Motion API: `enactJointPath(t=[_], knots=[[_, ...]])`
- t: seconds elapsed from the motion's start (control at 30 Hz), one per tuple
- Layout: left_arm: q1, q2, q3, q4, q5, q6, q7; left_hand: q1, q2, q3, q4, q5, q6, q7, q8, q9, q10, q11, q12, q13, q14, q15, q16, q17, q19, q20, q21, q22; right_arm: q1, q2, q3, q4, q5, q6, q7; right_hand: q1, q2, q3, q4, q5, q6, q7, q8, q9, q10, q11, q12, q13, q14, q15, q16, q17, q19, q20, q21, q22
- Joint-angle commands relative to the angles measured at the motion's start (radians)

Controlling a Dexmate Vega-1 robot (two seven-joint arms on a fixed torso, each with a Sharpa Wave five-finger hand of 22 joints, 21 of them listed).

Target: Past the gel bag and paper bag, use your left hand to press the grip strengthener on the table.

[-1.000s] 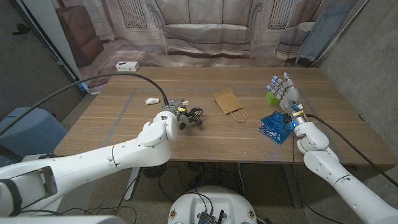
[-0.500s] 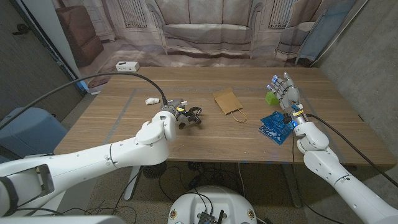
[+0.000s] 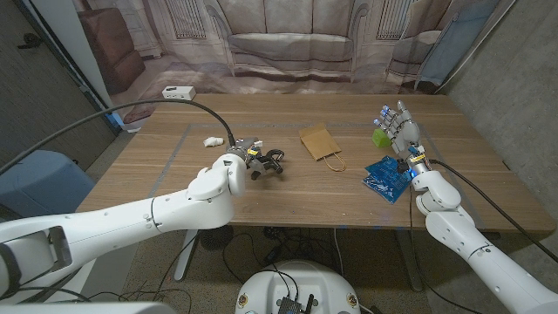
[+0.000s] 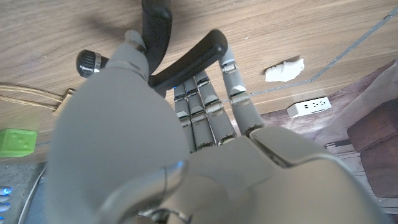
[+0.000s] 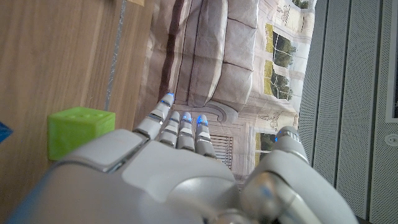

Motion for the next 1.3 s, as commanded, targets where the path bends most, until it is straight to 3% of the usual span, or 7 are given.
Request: enactJointPath(t=[0.03,1.3], knots=[[0.099,0.000,-0.076,0.015,0.001,-0.074,0.082,0.087,0.118,0.178,-0.105,0.005,0.010,-0.002,0.011,0.002,0.007,-0.001,0.003,0.004,0.010,-0.002,0.006,-0.001,0.004,-0.001,0.007,0.003,0.006,0.002,-0.002,0.006,0.003,-0.006,0.002,0.009,0.004,-0.004,-0.001,0.005,0.007,0.000,-0.002,0.002,0.011,0.001,-0.002,0.005,0.004,0.001,-0.004,0.006,0.011,0.002,0.000,0.003],[0.222,0.043,-0.208,0.029,0.075,-0.246,-0.031,-0.026,0.095,0.137,-0.085,-0.011,-0.068,-0.001,-0.007,-0.008,-0.076,0.006,-0.028,-0.008,-0.108,0.032,-0.006,-0.004,-0.094,0.027,-0.030,-0.004,0.003,-0.001,-0.004,0.002,0.002,-0.007,0.003,0.010,0.005,-0.006,-0.001,0.005,0.008,0.001,-0.002,0.002,0.011,0.000,-0.003,0.006,0.005,0.001,-0.004,0.006,0.011,0.003,-0.001,0.003]])
